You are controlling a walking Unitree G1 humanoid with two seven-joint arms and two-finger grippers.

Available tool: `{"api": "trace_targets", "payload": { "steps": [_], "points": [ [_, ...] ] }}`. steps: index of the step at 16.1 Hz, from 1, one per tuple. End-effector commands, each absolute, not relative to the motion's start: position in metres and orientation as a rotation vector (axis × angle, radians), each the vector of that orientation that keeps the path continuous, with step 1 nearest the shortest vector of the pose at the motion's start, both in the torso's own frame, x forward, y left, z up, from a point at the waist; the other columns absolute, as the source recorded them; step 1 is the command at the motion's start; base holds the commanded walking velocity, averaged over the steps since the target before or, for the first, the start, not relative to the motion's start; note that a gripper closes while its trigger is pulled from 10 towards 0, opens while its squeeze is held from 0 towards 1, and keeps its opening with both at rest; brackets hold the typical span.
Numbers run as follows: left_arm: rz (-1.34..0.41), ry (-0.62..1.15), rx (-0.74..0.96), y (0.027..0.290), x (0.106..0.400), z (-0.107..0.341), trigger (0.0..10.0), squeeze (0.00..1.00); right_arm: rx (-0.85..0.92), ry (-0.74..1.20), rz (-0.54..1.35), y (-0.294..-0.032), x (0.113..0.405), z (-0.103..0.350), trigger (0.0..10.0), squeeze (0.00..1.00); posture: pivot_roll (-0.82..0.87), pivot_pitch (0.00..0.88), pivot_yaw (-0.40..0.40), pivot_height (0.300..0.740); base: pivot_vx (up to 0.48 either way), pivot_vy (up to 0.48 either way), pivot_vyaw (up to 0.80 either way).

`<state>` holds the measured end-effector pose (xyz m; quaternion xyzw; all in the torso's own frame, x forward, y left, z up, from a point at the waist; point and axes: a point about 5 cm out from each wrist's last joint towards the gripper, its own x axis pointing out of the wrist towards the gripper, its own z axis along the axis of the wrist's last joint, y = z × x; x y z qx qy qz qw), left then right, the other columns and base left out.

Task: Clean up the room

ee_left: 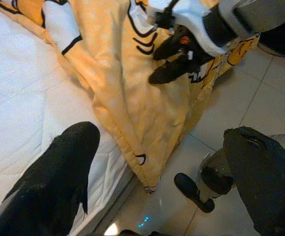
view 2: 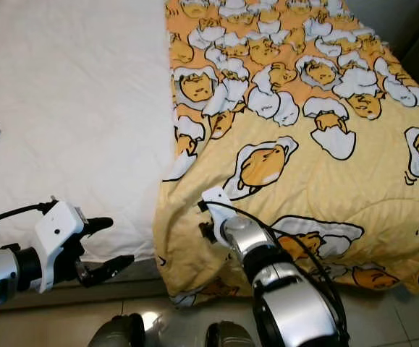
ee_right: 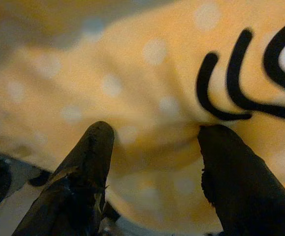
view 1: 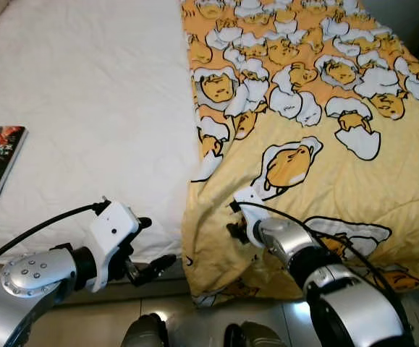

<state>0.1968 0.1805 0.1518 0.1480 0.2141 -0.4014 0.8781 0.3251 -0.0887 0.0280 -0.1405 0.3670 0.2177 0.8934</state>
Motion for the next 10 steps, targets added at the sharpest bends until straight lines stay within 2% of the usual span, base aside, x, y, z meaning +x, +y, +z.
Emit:
{"api": "trace_targets", "payload": {
  "steps": [1, 2, 3, 7, 10],
  "points": [
    [-0.857, 0.443, 0.306, 0.1737, 0.1921, 0.1533, 10.0, 0.00, -0.340, 0.751, 0.427, -0.0919, 0.3252, 0.0257, 8.9, 0.00, 0.02, 0.254, -0.068, 0.740, 0.000, 0.000, 0.00],
    [-0.867, 0.449, 0.304, 0.1714, 0.1891, 0.1532, 10.0, 0.00, -0.364, 0.748, 0.415, -0.0941, 0.3253, 0.0244, 3.5, 0.00, 0.03, 0.264, -0.069, 0.740, 0.000, 0.000, 0.00],
    [-0.871, 0.453, 0.306, 0.1711, 0.1877, 0.1534, 10.0, 0.00, -0.378, 0.744, 0.419, -0.0944, 0.3253, 0.0241, 0.0, 0.00, 0.03, 0.269, -0.070, 0.740, 0.000, 0.000, 0.00],
    [-0.864, 0.461, 0.306, 0.1718, 0.1858, 0.1553, 10.0, 0.00, -0.425, 0.726, 0.441, -0.0945, 0.3244, 0.0222, 0.0, 0.00, 0.03, 0.275, -0.074, 0.740, 0.000, 0.000, 0.00],
    [-0.861, 0.464, 0.305, 0.1716, 0.1857, 0.1552, 10.0, 0.00, -0.361, 0.714, 0.431, -0.0917, 0.3264, 0.0248, 0.0, 0.00, 0.03, 0.274, -0.072, 0.740, 0.000, 0.000, 0.00]
  ]
}}
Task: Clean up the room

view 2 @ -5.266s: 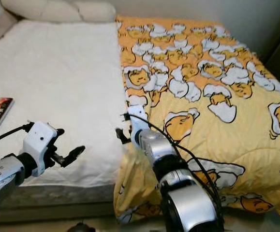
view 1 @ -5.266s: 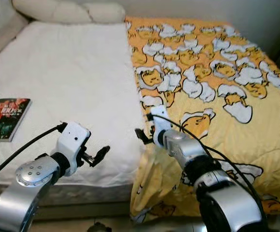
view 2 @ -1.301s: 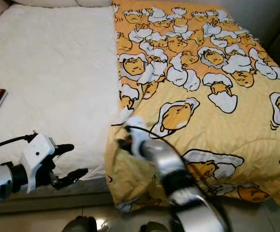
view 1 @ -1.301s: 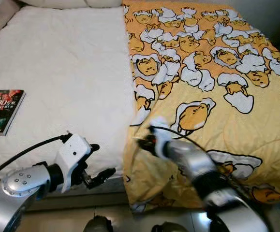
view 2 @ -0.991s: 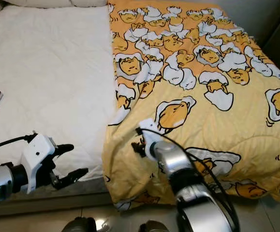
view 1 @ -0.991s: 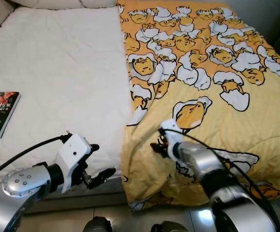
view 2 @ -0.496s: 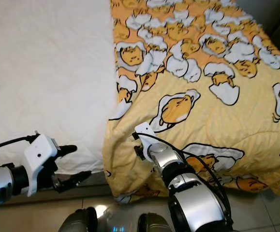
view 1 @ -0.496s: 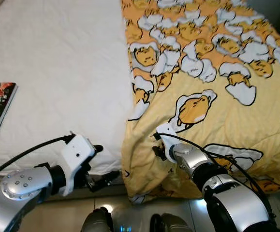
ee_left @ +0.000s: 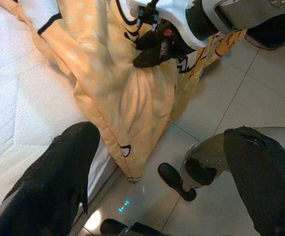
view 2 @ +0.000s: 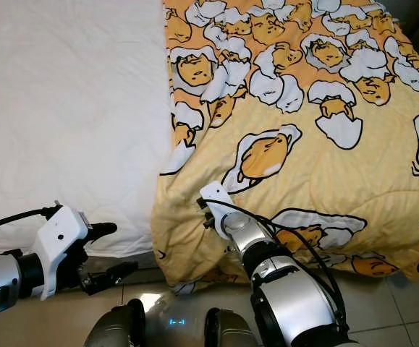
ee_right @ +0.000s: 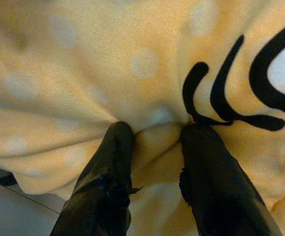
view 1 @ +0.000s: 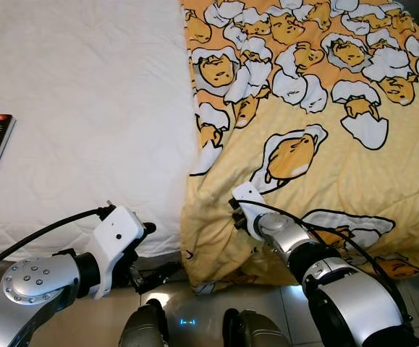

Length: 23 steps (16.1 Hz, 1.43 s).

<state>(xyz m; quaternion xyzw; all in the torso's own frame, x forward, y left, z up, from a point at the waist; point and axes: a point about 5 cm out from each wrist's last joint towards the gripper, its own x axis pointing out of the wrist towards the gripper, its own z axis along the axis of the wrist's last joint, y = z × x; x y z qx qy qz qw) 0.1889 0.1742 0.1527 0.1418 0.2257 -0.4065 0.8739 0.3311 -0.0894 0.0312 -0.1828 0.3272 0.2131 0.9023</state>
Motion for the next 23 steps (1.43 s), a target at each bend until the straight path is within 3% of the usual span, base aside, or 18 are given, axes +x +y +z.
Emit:
{"api": "trace_targets", "payload": {
  "steps": [1, 13, 17, 23],
  "points": [
    [-0.861, 0.464, 0.305, 0.171, 0.186, 0.155, 10.0, 0.00, -0.353, 0.708, 0.434, -0.090, 0.327, 0.026, 0.0, 0.00, 0.03, 0.271, -0.070, 0.740, 0.000, 0.000, 0.00],
    [-0.863, 0.469, 0.304, 0.172, 0.190, 0.153, 10.0, 0.00, -0.293, 0.696, 0.447, -0.093, 0.331, 0.031, 0.0, 0.00, 0.01, 0.257, -0.062, 0.740, 0.000, 0.000, 0.00],
    [-0.856, 0.457, 0.307, 0.173, 0.192, 0.153, 10.0, 0.00, -0.241, 0.687, 0.539, -0.093, 0.332, 0.035, 0.0, 0.00, 0.00, 0.204, -0.070, 0.740, 0.000, 0.000, 0.00],
    [-0.838, 0.445, 0.315, 0.175, 0.191, 0.151, 10.0, 0.00, -0.251, 0.826, 0.726, -0.126, 0.305, 0.015, 0.0, 0.00, -0.01, 0.133, -0.084, 0.740, 0.000, 0.000, 0.00]
  ]
}}
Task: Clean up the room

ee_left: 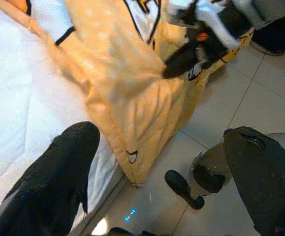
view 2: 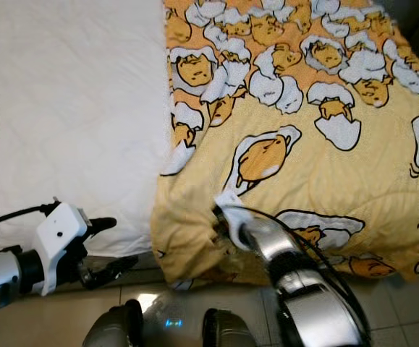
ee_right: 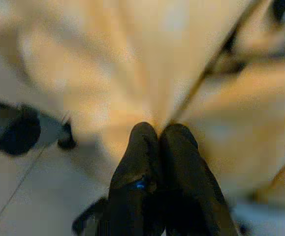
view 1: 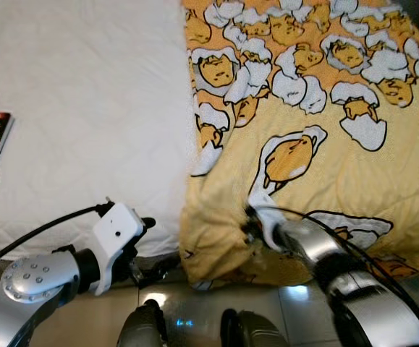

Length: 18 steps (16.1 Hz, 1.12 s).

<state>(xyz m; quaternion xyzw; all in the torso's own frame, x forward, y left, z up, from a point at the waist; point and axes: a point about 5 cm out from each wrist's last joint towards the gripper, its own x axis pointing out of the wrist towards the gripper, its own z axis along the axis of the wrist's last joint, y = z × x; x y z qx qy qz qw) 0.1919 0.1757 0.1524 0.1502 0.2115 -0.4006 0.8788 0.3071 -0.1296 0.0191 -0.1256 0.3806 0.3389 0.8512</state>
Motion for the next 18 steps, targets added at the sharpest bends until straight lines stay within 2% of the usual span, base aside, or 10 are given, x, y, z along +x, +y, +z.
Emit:
{"api": "trace_targets", "payload": {
  "steps": [1, 5, 7, 9, 10, 12, 15, 16, 18],
  "points": [
    [-0.836, 0.442, 0.315, 0.175, 0.190, 0.150, 10.0, 0.00, -0.273, 0.875, 0.734, -0.136, 0.294, 0.008, 0.0, 0.00, -0.01, 0.122, -0.085, 0.740, 0.000, 0.000, 0.00],
    [-0.824, 0.439, 0.318, 0.177, 0.187, 0.149, 10.0, 0.00, -0.304, 0.949, 0.706, -0.149, 0.265, -0.012, 0.0, 0.00, 0.01, 0.101, -0.086, 0.740, 0.000, 0.000, 0.00],
    [-0.816, 0.443, 0.322, 0.179, 0.188, 0.148, 10.0, 0.00, -0.288, 0.874, 0.699, -0.142, 0.267, -0.007, 0.0, 0.00, 0.01, 0.088, -0.078, 0.740, 0.000, 0.000, 0.00],
    [-0.803, 0.447, 0.331, 0.183, 0.191, 0.146, 10.0, 0.00, -0.206, 0.756, 0.618, -0.134, 0.278, 0.010, 10.0, 0.00, 0.01, 0.066, -0.058, 0.740, 0.000, 0.000, 0.00],
    [-0.773, 0.448, 0.332, 0.183, 0.195, 0.145, 10.0, 0.00, -0.165, 0.707, 0.573, -0.134, 0.281, 0.019, 10.0, 0.00, 0.01, 0.053, -0.056, 0.740, 0.000, 0.000, 0.00],
    [-0.679, 0.450, 0.346, 0.181, 0.206, 0.139, 10.0, 0.00, -0.146, 0.639, 0.510, -0.140, 0.281, 0.031, 10.0, 1.00, 0.00, 0.028, -0.056, 0.740, 0.000, 0.000, 0.00],
    [-0.488, 0.374, 0.311, 0.175, 0.227, 0.139, 10.0, 0.00, -0.071, 0.532, 0.430, -0.145, 0.274, 0.053, 10.0, 1.00, -0.04, 0.000, -0.055, 0.740, 0.000, 0.000, 0.00],
    [-0.413, 0.332, 0.275, 0.171, 0.237, 0.141, 10.0, 0.00, -0.001, 0.395, 0.384, -0.146, 0.271, 0.075, 10.0, 1.00, -0.05, 0.000, -0.057, 0.740, 0.000, 0.000, 0.00],
    [-0.353, 0.320, 0.235, 0.168, 0.243, 0.142, 10.0, 0.00, 0.073, 0.310, 0.337, -0.149, 0.267, 0.093, 10.0, 1.00, -0.06, 0.000, -0.064, 0.740, 0.000, 0.000, 0.00]
  ]
}}
